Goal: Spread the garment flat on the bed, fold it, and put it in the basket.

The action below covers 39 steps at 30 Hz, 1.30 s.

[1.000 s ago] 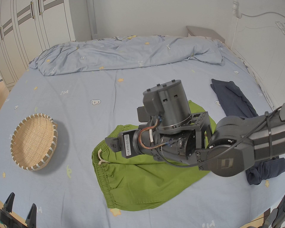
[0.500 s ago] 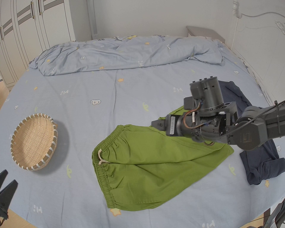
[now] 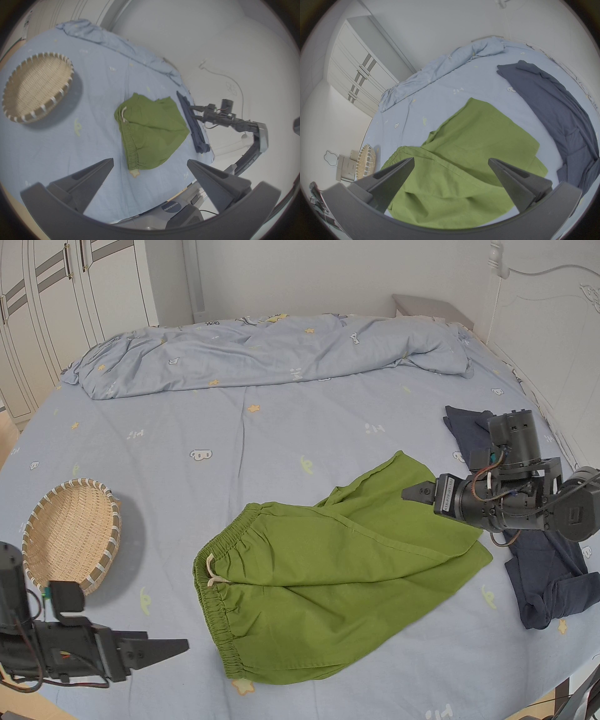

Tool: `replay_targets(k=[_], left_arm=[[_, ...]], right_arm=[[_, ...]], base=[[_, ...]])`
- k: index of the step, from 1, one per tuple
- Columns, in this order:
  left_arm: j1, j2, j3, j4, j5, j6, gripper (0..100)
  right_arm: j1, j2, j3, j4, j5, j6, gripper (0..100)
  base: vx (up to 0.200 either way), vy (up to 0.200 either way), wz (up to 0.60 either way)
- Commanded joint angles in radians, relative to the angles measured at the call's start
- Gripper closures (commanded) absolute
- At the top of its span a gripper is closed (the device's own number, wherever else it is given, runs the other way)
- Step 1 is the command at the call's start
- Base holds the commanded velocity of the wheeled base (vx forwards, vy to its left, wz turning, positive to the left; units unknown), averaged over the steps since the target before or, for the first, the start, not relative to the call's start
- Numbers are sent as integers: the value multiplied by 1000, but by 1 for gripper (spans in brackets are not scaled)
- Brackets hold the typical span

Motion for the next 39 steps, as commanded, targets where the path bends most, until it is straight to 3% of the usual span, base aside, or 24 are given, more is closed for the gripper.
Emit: replay_targets(k=[1, 11, 25, 33, 39], left_arm=[[-36, 405, 68, -207, -32, 24, 0], [12, 629, 10, -427, -36, 51, 0], [18, 701, -114, -429, -82, 44, 0], [-60, 685, -36, -430, -109, 35, 0], [-74, 646, -2, -430, -111, 35, 0]], right_arm=[[-102, -160, 128, -1, 79, 9, 0], [-107, -195, 179, -5, 137, -39, 0], [-127, -211, 180, -5, 142, -39, 0], [-125, -209, 200, -11, 142, -42, 0], [-123, -209, 200, -11, 142, -44, 0]], base=[[0, 0, 0], [0, 0, 0], [0, 0, 0], [0, 0, 0], [0, 0, 0]])
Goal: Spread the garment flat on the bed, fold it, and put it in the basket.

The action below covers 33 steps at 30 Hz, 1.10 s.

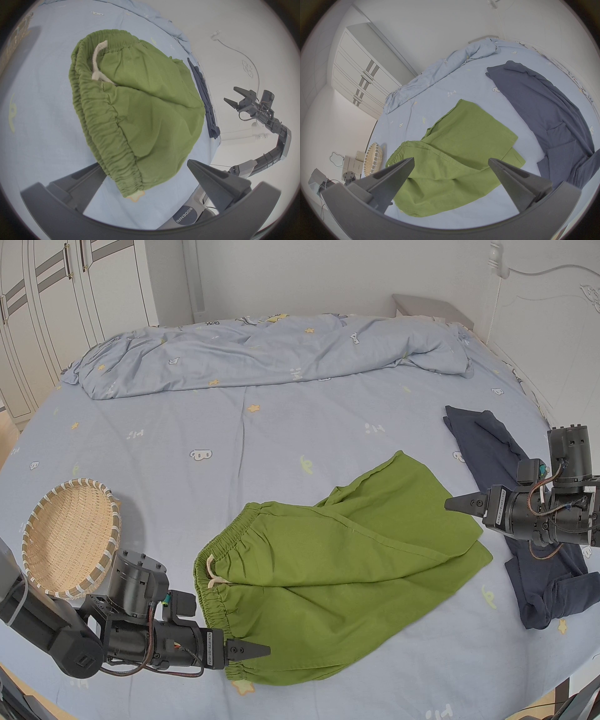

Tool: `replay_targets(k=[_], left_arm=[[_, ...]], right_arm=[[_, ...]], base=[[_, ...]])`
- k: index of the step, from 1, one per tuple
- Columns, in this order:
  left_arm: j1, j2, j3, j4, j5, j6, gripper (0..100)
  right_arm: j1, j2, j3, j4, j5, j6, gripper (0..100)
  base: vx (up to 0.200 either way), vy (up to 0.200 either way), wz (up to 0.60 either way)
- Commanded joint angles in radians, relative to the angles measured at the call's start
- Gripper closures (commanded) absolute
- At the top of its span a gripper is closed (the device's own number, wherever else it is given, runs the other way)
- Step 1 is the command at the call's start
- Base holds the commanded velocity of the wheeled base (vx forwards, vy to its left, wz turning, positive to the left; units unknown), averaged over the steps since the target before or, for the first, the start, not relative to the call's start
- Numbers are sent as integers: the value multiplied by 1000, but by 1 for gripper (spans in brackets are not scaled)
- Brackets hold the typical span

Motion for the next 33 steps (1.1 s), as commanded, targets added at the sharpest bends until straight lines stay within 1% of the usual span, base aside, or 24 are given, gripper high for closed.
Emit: replay_targets(k=[1, 14, 15, 21, 25, 28, 29, 30, 31, 32, 33], left_arm=[[-16, -35, 21, 0, 0, -1, 0], [-30, -41, 27, 0, -2, -3, 0], [-30, -40, 27, 0, -4, -3, 100], [-30, -43, 36, 0, -14, -3, 100], [-20, -63, 65, 0, -17, -1, 100], [-19, -82, 90, 0, -17, -1, 100], [-16, -98, 113, 0, -17, -1, 100], [-16, -98, 113, 0, -17, -1, 100], [-2, -125, 147, 0, -14, -1, 100], [22, -144, 162, 0, -13, 1, 100], [22, -144, 162, 0, -13, 1, 100]], right_arm=[[-1, 0, 2, 0, -1, 0, 0], [-1, 0, 5, 0, -2, -1, 0], [-1, 0, 5, 0, -1, -3, 0], [-1, 0, 14, -1, -2, -23, 0], [-2, -2, 27, -1, -1, -52, 0], [-4, -2, 27, 0, 5, -51, 0], [-7, -2, 27, 2, 24, -51, 0], [-7, -2, 27, 2, 24, -51, 0], [-35, -2, 28, 6, 90, -57, 0], [-59, -2, 27, 14, 131, -63, 0], [-59, -2, 27, 14, 131, -63, 0]], base=[[0, 0, 0], [0, 0, 0], [0, 0, 0], [0, 0, 0], [0, 0, 0], [0, 0, 0], [0, 0, 0], [0, 0, 0], [0, 0, 0], [0, 0, 0], [0, 0, 0]])
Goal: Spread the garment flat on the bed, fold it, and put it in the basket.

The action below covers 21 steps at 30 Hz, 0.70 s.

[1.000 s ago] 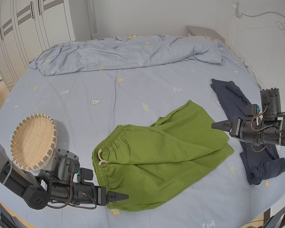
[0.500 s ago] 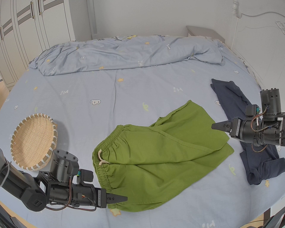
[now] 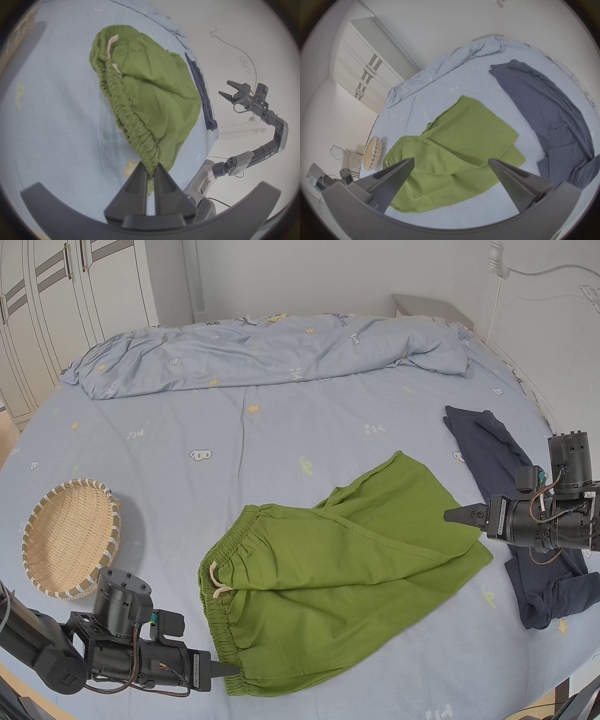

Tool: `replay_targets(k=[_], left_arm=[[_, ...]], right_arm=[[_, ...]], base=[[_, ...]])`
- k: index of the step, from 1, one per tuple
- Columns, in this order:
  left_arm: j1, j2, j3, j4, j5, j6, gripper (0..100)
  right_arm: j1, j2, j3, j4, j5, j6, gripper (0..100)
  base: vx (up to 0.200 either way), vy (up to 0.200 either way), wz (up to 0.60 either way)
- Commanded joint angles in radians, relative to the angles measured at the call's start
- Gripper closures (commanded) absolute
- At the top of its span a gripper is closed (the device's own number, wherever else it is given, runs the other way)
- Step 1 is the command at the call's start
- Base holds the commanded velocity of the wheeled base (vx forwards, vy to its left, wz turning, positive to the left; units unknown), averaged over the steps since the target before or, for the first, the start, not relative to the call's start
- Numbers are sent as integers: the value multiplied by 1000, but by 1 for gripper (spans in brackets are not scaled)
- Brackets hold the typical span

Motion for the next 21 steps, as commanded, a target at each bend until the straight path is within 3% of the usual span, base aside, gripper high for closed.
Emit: replay_targets(k=[1, 5, 10, 14, 21], left_arm=[[86, -102, 77, 3, 2, 4, 100], [161, -132, 98, 31, 2, 15, 100], [218, -128, 100, 124, 2, 76, 100], [241, -128, 84, 124, 2, 76, 100], [266, -93, 58, 126, 2, 93, 100]], right_arm=[[-92, 5, -4, 29, 149, -20, 0], [-180, 22, -26, 95, 269, -48, 0], [-292, 89, -24, 109, 338, -111, 0], [-316, 100, 32, 109, 418, -143, 0], [-326, 218, 60, 128, 439, -281, 0]], base=[[0, 0, 0], [0, 0, 0], [0, 0, 0], [0, 0, 0], [0, 0, 0]])
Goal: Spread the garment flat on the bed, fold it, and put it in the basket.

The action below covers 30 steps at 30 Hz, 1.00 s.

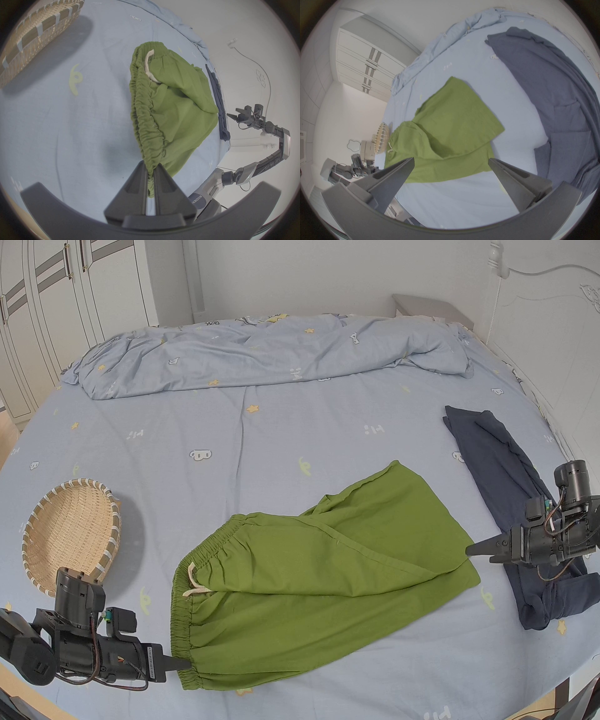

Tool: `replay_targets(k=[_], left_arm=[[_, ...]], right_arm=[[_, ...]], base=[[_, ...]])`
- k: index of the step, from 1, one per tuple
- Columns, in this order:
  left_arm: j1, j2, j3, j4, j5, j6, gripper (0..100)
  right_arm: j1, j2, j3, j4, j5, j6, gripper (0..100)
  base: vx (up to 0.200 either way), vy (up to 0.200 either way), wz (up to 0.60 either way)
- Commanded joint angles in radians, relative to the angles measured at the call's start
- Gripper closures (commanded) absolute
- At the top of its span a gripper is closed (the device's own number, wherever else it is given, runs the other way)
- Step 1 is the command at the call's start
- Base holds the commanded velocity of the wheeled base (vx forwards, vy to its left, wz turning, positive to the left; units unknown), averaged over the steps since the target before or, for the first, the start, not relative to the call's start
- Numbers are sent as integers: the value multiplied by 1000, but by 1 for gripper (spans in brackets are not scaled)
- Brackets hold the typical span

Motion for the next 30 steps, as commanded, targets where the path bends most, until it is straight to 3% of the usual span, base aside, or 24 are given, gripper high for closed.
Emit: replay_targets(k=[1, 2, 4, 25, 26, 30], left_arm=[[19, 23, -15, 1, 1, 8, 100], [22, 37, -20, 0, 1, 11, 100], [28, 37, -24, 0, 1, 11, 100], [22, 39, -24, 0, -6, 13, 100], [22, 39, -24, 0, -6, 13, 100], [23, 39, -23, 0, -6, 13, 100]], right_arm=[[-14, 100, 23, 5, 9, -48, 0], [-23, 161, 30, 0, 11, -95, 0], [-28, 195, 23, -2, 12, -101, 0], [-28, 252, 19, -103, 57, -88, 0], [-28, 253, 19, -103, 57, -88, 100], [-29, 255, 17, -104, 55, -88, 100]], base=[[0, 0, 0], [0, 0, 0], [0, 0, 0], [0, 0, 0], [0, 0, 0], [0, 0, 0]])
